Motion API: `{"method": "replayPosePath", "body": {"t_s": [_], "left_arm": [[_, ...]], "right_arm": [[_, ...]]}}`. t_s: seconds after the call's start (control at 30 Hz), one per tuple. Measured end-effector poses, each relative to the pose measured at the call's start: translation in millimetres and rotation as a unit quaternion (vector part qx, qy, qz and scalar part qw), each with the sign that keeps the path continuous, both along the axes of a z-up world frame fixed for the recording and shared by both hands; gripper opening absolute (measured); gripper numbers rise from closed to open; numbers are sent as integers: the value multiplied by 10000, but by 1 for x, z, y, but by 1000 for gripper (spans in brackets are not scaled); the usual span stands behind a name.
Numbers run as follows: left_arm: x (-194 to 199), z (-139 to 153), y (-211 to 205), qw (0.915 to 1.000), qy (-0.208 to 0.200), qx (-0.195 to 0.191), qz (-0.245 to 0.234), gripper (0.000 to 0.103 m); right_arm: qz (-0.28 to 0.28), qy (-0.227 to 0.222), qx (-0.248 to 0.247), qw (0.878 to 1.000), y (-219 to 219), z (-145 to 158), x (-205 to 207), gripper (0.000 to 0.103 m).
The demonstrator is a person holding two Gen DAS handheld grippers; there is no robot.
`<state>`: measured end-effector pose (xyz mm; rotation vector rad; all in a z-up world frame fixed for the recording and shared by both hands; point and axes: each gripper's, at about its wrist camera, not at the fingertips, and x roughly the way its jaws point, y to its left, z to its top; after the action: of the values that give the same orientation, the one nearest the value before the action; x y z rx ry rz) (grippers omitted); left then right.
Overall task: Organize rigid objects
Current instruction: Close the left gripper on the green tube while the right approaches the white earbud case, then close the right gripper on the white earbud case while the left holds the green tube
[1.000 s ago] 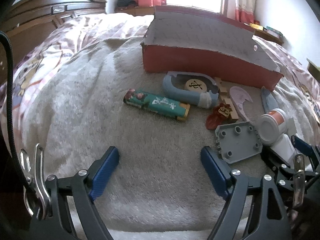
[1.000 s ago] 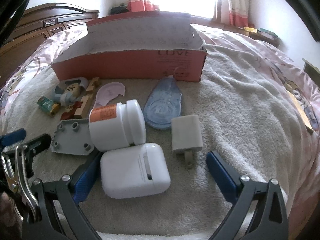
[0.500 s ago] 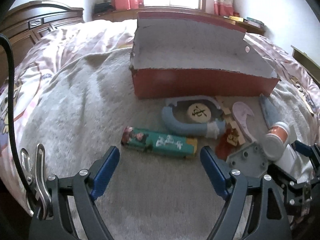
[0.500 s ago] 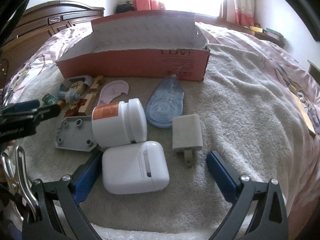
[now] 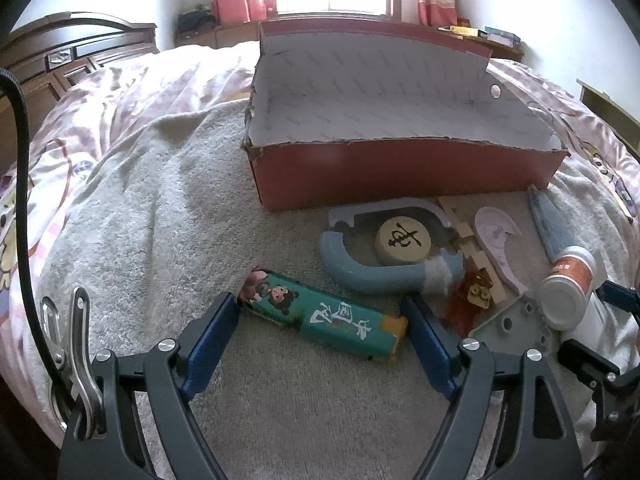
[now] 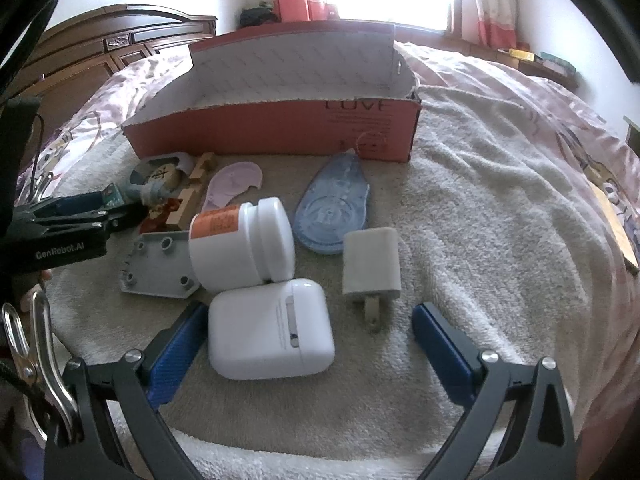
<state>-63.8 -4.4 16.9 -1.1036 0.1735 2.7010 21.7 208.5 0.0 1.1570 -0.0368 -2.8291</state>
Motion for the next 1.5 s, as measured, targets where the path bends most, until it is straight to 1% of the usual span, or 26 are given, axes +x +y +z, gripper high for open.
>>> {"method": "replayPosePath", "body": {"t_s": [0.27,0.4,0.57,0.73,0.83,1.17,1.37,1.43,1.5], "left_arm": [[14,4,2,9998,129,-148,22,84],[26,7,-3,9998,118,13,151,84],[38,7,-8,9994,5,161,312,83],[45,8,-10,9987,-60,297,415,83],[48,9,-10,9986,-57,291,431,83],[54,7,-3,9988,-121,272,376,83],[57,9,1,9990,-120,261,351,84],[58,10,2,9990,-108,251,347,83],[58,12,3,9991,-101,250,340,83]], "right_arm": [[8,-20,-49,10000,0,2,1,102],[35,-35,-71,10000,0,3,3,102],[98,-92,-81,9999,-2,5,7,100],[224,-103,20,9997,-8,5,12,90],[271,-94,103,9995,-12,5,13,84],[253,-91,113,9996,-11,5,13,76],[224,-76,138,9996,-9,5,15,67],[220,-67,139,9996,-8,6,16,62],[203,-60,133,9997,-6,6,16,59]]}}
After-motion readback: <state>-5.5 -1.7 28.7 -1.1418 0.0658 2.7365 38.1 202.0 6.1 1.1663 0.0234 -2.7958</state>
